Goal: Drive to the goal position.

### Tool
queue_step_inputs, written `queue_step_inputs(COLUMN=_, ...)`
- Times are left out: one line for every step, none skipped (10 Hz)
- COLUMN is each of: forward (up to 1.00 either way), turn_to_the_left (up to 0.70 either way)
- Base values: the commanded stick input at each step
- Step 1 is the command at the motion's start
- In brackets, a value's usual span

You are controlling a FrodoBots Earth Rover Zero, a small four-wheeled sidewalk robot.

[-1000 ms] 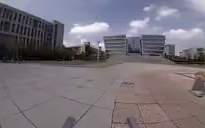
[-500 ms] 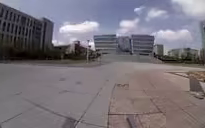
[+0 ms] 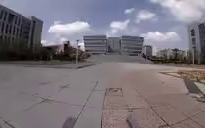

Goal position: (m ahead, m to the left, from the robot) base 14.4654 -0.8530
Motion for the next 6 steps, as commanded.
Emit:
queue_step_inputs(forward=0.70, turn_to_the_left=-0.22)
queue_step_inputs(forward=0.70, turn_to_the_left=-0.22)
queue_step_inputs(forward=0.70, turn_to_the_left=-0.22)
queue_step_inputs(forward=0.70, turn_to_the_left=-0.22)
queue_step_inputs(forward=0.70, turn_to_the_left=-0.22)
queue_step_inputs(forward=0.70, turn_to_the_left=-0.22)
